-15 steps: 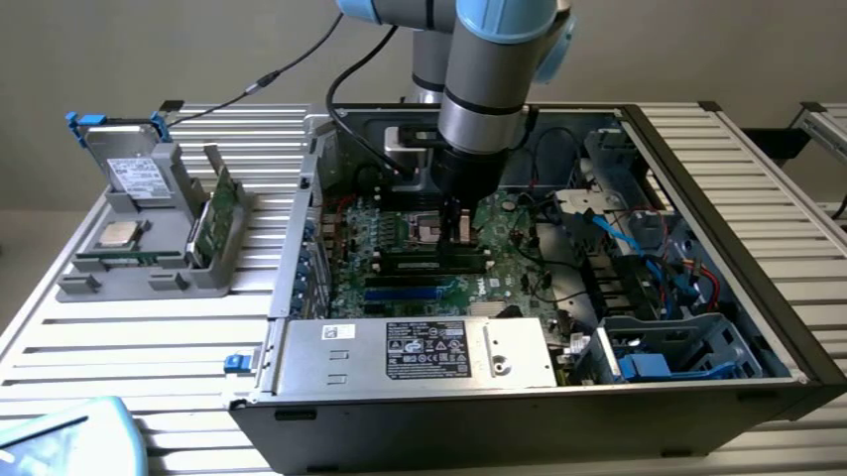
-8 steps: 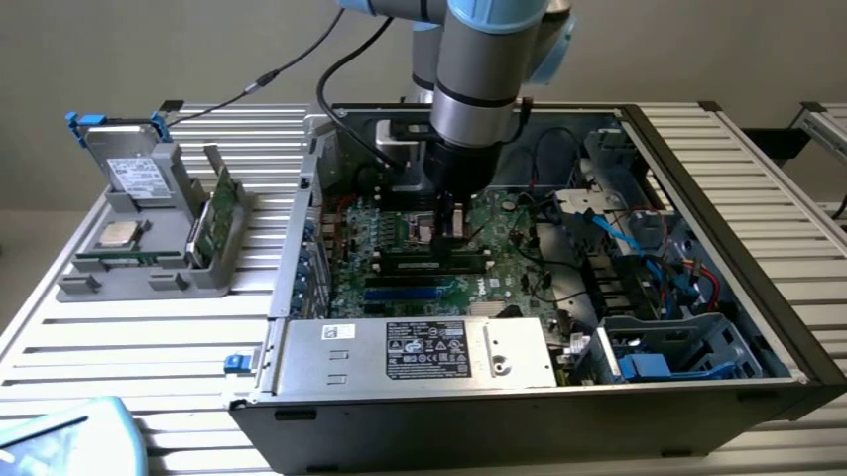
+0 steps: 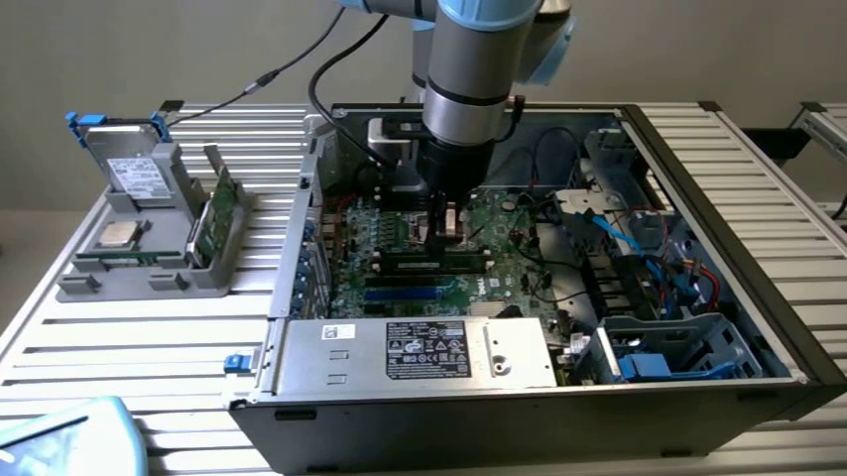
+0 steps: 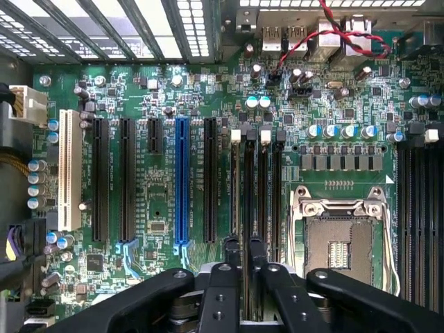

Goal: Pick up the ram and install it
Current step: 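Insert the ram into the slot, then press down the ram until it locks into place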

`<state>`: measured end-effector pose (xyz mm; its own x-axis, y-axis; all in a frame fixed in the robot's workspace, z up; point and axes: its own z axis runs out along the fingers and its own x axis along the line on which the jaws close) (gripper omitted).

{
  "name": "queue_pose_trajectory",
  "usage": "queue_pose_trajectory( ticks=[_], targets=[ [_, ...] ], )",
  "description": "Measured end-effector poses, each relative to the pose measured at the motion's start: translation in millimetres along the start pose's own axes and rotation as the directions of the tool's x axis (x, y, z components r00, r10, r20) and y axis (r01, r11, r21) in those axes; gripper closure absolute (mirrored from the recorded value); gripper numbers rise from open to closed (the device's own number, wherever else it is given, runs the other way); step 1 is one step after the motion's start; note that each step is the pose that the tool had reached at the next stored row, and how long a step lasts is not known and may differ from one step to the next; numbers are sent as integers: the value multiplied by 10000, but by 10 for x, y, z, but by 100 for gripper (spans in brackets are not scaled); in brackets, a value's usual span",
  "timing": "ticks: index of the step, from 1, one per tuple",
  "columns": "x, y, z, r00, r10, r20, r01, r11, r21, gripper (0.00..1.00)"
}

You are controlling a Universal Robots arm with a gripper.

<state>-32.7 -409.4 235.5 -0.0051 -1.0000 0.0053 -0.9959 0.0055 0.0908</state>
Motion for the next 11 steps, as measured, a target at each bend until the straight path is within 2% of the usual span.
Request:
queue_pose_trajectory(
  ticks=[1, 3, 11],
  targets=[
    [0, 1, 0, 10000, 0, 1, 0, 10000, 4, 87],
    [0, 1, 0, 10000, -1, 1, 1, 10000, 9, 89],
    [0, 2, 0, 10000, 0, 1, 0, 10000, 36, 89]
  ],
)
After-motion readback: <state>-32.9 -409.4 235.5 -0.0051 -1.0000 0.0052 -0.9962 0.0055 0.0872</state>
